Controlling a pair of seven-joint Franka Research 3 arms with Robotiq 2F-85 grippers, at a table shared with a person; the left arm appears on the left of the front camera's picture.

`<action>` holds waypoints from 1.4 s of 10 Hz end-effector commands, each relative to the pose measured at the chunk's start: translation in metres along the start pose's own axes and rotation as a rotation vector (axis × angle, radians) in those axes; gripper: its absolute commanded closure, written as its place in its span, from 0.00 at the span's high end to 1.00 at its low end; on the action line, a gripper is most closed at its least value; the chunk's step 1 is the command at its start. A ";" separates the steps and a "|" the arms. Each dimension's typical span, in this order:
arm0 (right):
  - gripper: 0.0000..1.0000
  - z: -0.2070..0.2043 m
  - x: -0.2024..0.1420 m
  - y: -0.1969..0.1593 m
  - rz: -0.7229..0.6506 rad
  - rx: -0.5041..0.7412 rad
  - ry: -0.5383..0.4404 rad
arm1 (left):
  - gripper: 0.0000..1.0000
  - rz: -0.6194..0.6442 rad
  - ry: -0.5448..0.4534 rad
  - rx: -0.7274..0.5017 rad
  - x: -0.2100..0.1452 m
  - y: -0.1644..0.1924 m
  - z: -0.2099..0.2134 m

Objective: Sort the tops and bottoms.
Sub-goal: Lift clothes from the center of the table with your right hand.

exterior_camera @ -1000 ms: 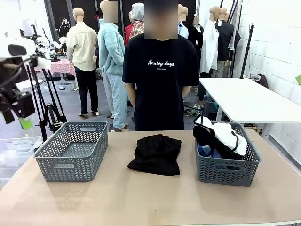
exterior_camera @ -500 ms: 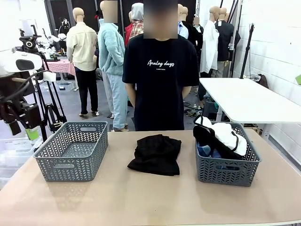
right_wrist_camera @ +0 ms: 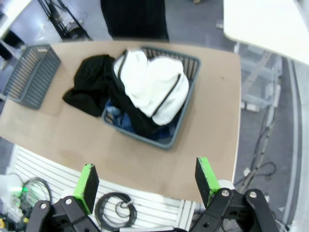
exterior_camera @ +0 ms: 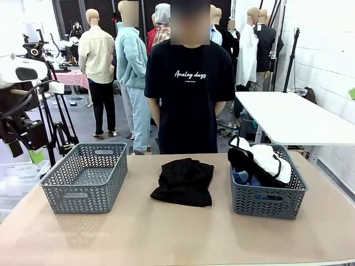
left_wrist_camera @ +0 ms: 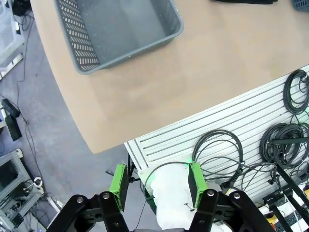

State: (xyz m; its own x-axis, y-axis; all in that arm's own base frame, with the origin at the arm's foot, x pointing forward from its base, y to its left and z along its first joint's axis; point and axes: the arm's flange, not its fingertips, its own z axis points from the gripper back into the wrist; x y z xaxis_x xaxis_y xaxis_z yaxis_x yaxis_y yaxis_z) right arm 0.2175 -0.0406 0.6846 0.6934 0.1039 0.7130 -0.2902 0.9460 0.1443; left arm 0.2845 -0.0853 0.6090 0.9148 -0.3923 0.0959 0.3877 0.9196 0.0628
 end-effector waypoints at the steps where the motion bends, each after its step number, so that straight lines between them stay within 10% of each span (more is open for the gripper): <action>1: 1.00 0.004 0.007 0.004 0.014 0.144 -0.106 | 0.66 -0.012 0.001 0.008 -0.003 0.000 -0.001; 9: 1.00 -0.221 0.147 0.047 0.203 0.359 0.288 | 0.66 -0.012 0.001 0.008 -0.003 0.000 -0.001; 14: 1.00 -0.219 0.120 0.054 0.188 0.342 0.271 | 0.66 -0.012 0.001 0.008 -0.003 0.000 -0.001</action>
State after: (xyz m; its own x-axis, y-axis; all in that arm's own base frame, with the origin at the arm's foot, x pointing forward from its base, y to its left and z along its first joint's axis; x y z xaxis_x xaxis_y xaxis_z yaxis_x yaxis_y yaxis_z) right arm 0.4358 0.0922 0.6370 0.7462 0.3884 0.5407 -0.5872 0.7667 0.2596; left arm 0.2841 -0.0858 0.6085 0.9142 -0.3939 0.0949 0.3893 0.9189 0.0639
